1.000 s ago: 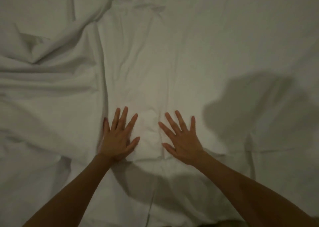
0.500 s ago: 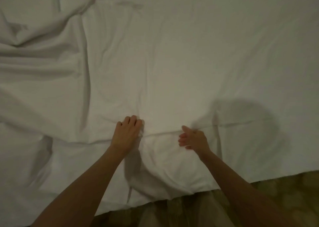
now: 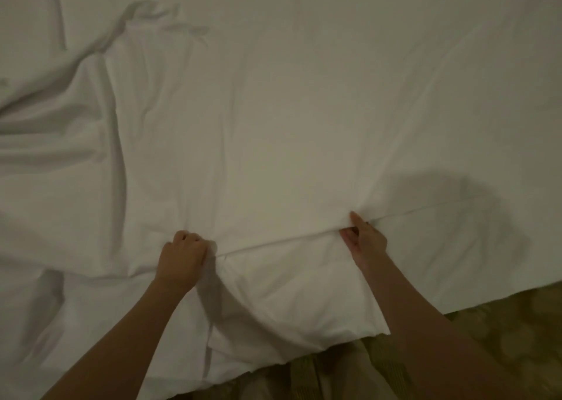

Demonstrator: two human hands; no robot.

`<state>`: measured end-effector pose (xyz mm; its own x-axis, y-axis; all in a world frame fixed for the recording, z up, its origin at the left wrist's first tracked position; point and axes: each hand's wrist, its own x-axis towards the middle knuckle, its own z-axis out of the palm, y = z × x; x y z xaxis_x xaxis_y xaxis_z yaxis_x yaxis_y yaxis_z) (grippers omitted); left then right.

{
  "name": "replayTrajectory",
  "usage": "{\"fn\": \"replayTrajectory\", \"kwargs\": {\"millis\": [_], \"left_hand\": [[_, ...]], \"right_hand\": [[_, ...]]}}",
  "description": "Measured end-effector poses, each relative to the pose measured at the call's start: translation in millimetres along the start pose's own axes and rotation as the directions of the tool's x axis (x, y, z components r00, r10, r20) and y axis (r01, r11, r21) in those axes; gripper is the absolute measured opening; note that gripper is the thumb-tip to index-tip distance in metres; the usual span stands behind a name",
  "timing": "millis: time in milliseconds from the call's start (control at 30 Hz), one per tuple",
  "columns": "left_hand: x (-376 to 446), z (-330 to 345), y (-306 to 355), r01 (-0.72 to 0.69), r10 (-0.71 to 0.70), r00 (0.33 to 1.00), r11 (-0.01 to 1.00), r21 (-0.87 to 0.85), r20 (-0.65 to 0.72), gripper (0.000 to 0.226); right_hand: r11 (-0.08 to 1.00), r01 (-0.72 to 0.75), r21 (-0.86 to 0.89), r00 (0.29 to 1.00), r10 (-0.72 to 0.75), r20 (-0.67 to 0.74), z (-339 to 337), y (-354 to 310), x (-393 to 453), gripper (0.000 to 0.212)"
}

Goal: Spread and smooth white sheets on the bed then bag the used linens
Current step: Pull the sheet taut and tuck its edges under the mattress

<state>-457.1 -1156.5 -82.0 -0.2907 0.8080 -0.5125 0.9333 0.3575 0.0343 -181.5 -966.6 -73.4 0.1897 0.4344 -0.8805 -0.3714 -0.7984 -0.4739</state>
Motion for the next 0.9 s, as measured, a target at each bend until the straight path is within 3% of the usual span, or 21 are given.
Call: {"fn": "replayTrajectory", "kwargs": {"millis": [67, 133, 167, 200, 267, 300, 333, 367, 433, 533, 600, 700, 833, 900], "left_hand": [[4, -10, 10, -0.038, 0.032, 0.998, 0.991, -0.130, -0.044, 0.010], [10, -29, 31, -0.027, 0.055, 0.996, 0.943, -0.332, 0.076, 0.019], [13, -39, 47, 0.051, 0.023, 0.990, 0.868, -0.495, 0.141, 0.019], [19, -46, 67, 0.162, -0.035, 0.980, 0.717, -0.679, 0.197, 0.017], [30, -51, 111, 0.432, -0.113, 0.902, 0.178, -0.884, 0.417, 0.020], [34, -48, 135, 0.564, -0.047, 0.822, -0.081, -0.822, 0.568, 0.029], [35, -44, 157, 0.664, 0.058, 0.737, -0.247, -0.706, 0.673, 0.039], [35, -38, 178, 0.721, 0.146, 0.675, -0.340, -0.604, 0.724, 0.046], [37, -34, 215, 0.693, 0.188, 0.657, -0.532, -0.487, 0.730, 0.053], [57, -39, 257, 0.360, 0.010, 0.705, -0.867, -0.345, 0.709, 0.049], [69, -43, 273, 0.209, -0.170, 0.643, -0.899, -0.385, 0.747, 0.036], [71, -38, 282, 0.196, -0.351, 0.576, -0.817, -0.542, 0.738, 0.016], [73, -36, 287, 0.098, -0.388, 0.570, -0.843, -0.529, 0.724, 0.020], [76, -40, 303, 0.073, -0.326, 0.611, -0.884, -0.462, 0.721, 0.023]], "right_hand": [[0.996, 0.006, 0.085, 0.999, -0.009, 0.041, 1, -12, 7, 0.010], [0.984, 0.020, 0.178, 0.998, -0.029, 0.050, -1, -26, 14, 0.014], [0.977, 0.027, 0.212, 0.999, -0.036, 0.039, -3, -32, 18, 0.015], [0.970, 0.030, 0.242, 0.999, -0.039, 0.029, -5, -38, 22, 0.013], [0.962, 0.034, 0.271, 0.999, -0.043, 0.025, -12, -48, 28, 0.010], [0.962, 0.034, 0.272, 0.999, -0.044, 0.030, -15, -53, 31, 0.010], [0.963, 0.030, 0.269, 0.998, -0.043, 0.040, -17, -56, 32, 0.010], [0.964, 0.024, 0.264, 0.998, -0.039, 0.049, -20, -59, 34, 0.011], [0.966, 0.003, 0.258, 0.997, -0.021, 0.068, -25, -64, 37, 0.014], [0.971, -0.013, 0.239, 0.996, -0.008, 0.089, -30, -76, 45, 0.017], [0.975, 0.002, 0.220, 0.997, -0.018, 0.069, -34, -84, 52, 0.012], [0.990, -0.004, 0.143, 0.999, -0.003, 0.050, -43, -87, 60, 0.010], [0.991, -0.056, 0.119, 0.997, 0.049, 0.061, -45, -94, 65, 0.020], [0.986, -0.059, 0.158, 0.997, 0.050, 0.061, -45, -108, 70, 0.028]]}}
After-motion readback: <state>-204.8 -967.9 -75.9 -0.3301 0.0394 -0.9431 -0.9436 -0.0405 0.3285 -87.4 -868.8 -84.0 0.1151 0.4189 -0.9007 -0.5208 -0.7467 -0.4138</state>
